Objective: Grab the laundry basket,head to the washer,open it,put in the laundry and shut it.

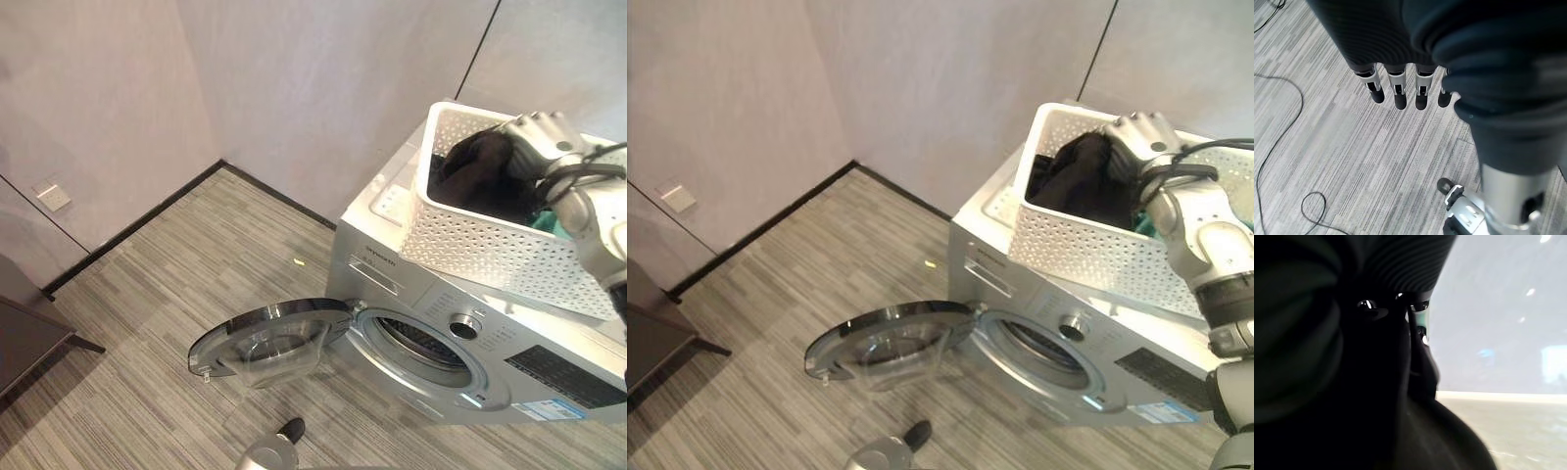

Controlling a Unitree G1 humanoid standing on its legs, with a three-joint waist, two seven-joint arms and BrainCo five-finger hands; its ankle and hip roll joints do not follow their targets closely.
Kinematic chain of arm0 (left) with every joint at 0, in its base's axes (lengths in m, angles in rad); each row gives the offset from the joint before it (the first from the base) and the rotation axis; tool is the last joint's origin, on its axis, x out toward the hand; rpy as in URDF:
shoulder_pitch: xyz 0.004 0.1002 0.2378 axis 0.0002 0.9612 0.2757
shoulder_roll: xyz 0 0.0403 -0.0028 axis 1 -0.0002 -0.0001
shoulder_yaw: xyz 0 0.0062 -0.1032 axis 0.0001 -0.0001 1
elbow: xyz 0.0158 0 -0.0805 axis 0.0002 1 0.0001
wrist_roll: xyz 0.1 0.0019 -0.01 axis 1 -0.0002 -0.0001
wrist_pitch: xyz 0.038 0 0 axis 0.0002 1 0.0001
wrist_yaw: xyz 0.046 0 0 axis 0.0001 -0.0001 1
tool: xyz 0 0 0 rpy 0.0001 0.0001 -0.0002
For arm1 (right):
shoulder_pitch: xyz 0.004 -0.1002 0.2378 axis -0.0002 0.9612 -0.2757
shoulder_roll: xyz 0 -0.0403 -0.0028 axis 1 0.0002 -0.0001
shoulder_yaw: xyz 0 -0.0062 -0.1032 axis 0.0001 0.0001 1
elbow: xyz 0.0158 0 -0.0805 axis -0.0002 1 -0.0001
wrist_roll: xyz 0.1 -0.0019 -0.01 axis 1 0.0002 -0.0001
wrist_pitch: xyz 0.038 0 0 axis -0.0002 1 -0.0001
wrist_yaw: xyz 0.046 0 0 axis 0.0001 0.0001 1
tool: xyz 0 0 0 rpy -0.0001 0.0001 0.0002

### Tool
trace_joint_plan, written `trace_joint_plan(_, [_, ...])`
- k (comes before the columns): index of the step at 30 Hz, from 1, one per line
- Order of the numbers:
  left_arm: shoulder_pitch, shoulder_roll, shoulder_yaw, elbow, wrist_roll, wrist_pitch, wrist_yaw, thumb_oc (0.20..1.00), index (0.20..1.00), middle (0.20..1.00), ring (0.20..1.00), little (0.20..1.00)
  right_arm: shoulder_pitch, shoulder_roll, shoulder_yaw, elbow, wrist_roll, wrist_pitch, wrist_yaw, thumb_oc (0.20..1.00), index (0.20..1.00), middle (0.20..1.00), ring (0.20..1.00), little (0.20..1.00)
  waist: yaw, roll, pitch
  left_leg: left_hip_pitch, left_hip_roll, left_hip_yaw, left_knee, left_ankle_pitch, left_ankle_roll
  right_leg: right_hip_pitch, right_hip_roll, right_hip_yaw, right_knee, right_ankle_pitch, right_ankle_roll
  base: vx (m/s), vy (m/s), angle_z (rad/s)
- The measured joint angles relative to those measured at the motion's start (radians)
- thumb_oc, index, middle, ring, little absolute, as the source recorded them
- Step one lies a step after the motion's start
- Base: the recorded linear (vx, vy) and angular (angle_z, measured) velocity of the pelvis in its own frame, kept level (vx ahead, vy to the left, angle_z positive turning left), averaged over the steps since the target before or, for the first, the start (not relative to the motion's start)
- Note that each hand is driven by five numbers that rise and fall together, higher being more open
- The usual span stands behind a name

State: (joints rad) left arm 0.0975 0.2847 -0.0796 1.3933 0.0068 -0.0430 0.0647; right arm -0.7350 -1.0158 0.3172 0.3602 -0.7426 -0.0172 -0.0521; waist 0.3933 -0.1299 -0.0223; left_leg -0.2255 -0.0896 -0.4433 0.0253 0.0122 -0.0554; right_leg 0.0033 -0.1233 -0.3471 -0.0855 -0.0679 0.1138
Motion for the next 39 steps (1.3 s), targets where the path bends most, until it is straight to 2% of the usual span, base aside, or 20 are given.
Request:
trace_joint_plan(1, [-0.005,-0.001,0.000,0.000,0.000,0.000,0.000,1.000,1.000,1.000,1.000,1.000,0.025,0.000,-0.043,-0.009,0.000,0.001,-0.022,0.200,0.200,0.200,0.200,0.200,0.001,0.000,0.000,0.000,0.002,0.000,-0.001,0.000,0.000,0.000,0.001,0.001,0.000,0.000,0.000,0.00,0.000,0.00])
trace_joint_plan(6, [-0.017,-0.015,-0.005,0.000,0.004,-0.002,0.008,1.000,1.000,1.000,1.000,1.000,0.042,0.000,-0.098,-0.008,0.002,0.014,-0.113,0.200,0.200,0.200,0.200,0.200,0.002,0.009,0.010,0.018,0.006,0.005,-0.007,0.000,0.000,0.015,0.003,0.004,-0.008,-0.003,0.000,0.01,-0.021,-0.04])
trace_joint_plan(8, [-0.017,-0.016,-0.013,-0.001,0.005,-0.007,0.020,1.000,1.000,1.000,1.000,1.000,0.042,-0.001,-0.139,-0.013,0.024,0.013,-0.176,0.200,0.200,0.200,0.200,0.200,0.003,0.010,0.012,0.019,0.007,0.003,-0.010,0.000,0.000,0.013,0.004,0.004,-0.007,-0.005,0.000,0.01,-0.038,0.03])
trace_joint_plan(11, [-0.016,-0.018,-0.034,-0.009,0.009,-0.008,0.040,1.000,1.000,1.000,1.000,1.000,0.040,-0.002,-0.209,-0.075,0.054,0.013,-0.237,0.200,0.200,0.200,0.200,0.200,0.004,0.017,0.017,0.017,0.005,0.001,-0.010,0.000,0.000,0.014,0.003,0.003,-0.006,-0.005,0.000,0.01,-0.035,0.02])
trace_joint_plan(16, [-0.017,-0.017,-0.055,-0.010,0.012,-0.012,0.049,1.000,1.000,1.000,1.000,1.000,-0.057,-0.021,-0.230,-0.069,0.115,-0.002,-0.329,0.200,0.200,0.200,0.200,0.200,0.006,0.018,0.019,0.019,0.005,0.000,-0.011,0.000,0.000,0.017,0.002,0.002,-0.008,-0.006,0.001,0.00,-0.021,0.00])
trace_joint_plan(20, [-0.029,-0.015,-0.102,-0.022,0.011,-0.015,0.050,1.000,1.000,1.000,1.000,1.000,-0.325,-0.036,-0.103,0.031,0.228,-0.027,-0.371,0.200,0.200,0.200,0.200,0.200,0.012,0.030,0.034,0.040,0.008,0.003,-0.011,0.000,0.000,0.037,0.003,0.003,-0.005,-0.007,0.000,-0.01,-0.034,-0.02])
trace_joint_plan(22, [-0.044,-0.015,-0.101,-0.032,0.000,-0.024,0.050,1.000,1.000,1.000,1.000,1.000,-0.502,-0.056,0.020,0.109,0.284,-0.043,-0.391,0.200,0.200,0.200,0.200,0.200,0.027,0.030,0.037,0.055,0.009,0.002,-0.016,0.000,0.000,0.047,0.004,0.004,-0.008,-0.008,0.000,-0.02,-0.017,0.02])
trace_joint_plan(28, [-0.068,-0.011,-0.093,-0.027,-0.048,-0.041,0.082,1.000,1.000,1.000,1.000,1.000,-0.735,0.009,0.098,0.135,0.400,-0.076,-0.454,0.200,0.200,0.200,0.200,0.200,0.064,0.027,0.038,0.074,0.005,-0.019,-0.024,0.001,-0.001,0.076,0.004,-0.022,-0.008,-0.017,0.003,-0.01,-0.016,0.11])
trace_joint_plan(33, [-0.060,-0.007,-0.091,0.015,-0.050,-0.038,0.090,1.000,1.000,1.000,1.000,1.000,-0.816,0.049,0.099,0.133,0.502,-0.129,-0.496,0.200,0.200,0.200,0.200,0.200,0.072,0.016,0.029,0.085,-0.003,-0.044,-0.025,0.000,-0.001,0.094,0.000,-0.047,-0.008,-0.029,0.003,-0.01,0.000,0.16])
trace_joint_plan(37, [-0.054,-0.008,-0.079,0.008,-0.128,-0.039,0.094,1.000,1.000,1.000,1.000,1.000,-0.821,0.109,0.045,0.118,0.633,-0.174,-0.533,0.200,0.200,0.200,0.200,0.200,0.086,0.013,0.023,0.086,-0.003,-0.044,-0.025,0.000,-0.001,0.096,0.001,-0.047,-0.008,-0.030,0.002,0.00,0.000,0.00])
trace_joint_plan(39, [-0.041,-0.003,-0.068,-0.056,-0.192,-0.044,0.095,1.000,1.000,1.000,1.000,1.000,-0.838,0.146,0.037,0.122,0.701,-0.189,-0.540,0.200,0.200,0.200,0.200,0.200,0.091,0.018,0.015,0.086,-0.008,-0.051,-0.022,0.000,-0.001,0.103,-0.001,-0.053,-0.008,-0.030,0.002,0.00,-0.003,0.08])
